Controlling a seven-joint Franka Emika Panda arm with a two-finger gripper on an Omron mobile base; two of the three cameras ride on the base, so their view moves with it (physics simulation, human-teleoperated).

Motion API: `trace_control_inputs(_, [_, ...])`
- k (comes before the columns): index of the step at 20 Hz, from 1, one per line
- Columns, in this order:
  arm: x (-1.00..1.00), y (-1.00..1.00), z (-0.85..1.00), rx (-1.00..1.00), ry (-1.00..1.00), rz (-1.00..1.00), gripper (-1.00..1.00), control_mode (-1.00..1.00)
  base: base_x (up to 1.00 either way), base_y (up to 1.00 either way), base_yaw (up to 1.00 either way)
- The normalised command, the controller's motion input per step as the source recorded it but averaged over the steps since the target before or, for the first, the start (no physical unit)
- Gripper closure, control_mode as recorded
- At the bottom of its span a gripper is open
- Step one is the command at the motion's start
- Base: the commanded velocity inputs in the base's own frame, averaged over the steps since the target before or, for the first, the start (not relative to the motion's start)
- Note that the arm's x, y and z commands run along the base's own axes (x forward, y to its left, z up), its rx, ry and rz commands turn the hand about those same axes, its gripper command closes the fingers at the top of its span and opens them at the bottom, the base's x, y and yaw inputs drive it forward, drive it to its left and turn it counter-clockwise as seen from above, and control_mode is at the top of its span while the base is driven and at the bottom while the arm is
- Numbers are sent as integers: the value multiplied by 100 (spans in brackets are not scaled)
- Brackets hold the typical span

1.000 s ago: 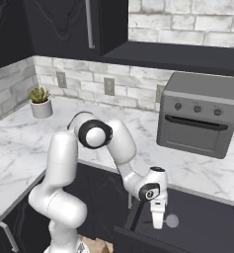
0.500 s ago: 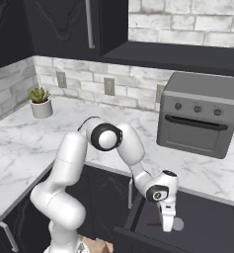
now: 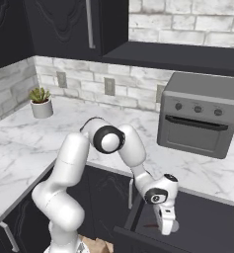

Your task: Organize the utensils by type. Pick up the wooden spoons from the counter and place them in the open cabinet. Then pick up the metallic utensils from the counter and place them in the open drawer.

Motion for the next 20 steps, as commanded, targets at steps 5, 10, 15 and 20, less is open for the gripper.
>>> trace_control_inputs(5, [29, -14, -9, 11, 2, 0, 100, -100, 0, 0, 0])
trace_control_inputs(10, [33, -10, -8, 6, 6, 0, -100, -100, 0, 0, 0])
trace_control_inputs(15, [27, -16, -5, 6, 6, 0, -100, -100, 0, 0, 0])
trace_control_inputs(20, [12, -16, 6, 10, 2, 0, -100, -100, 0, 0, 0])
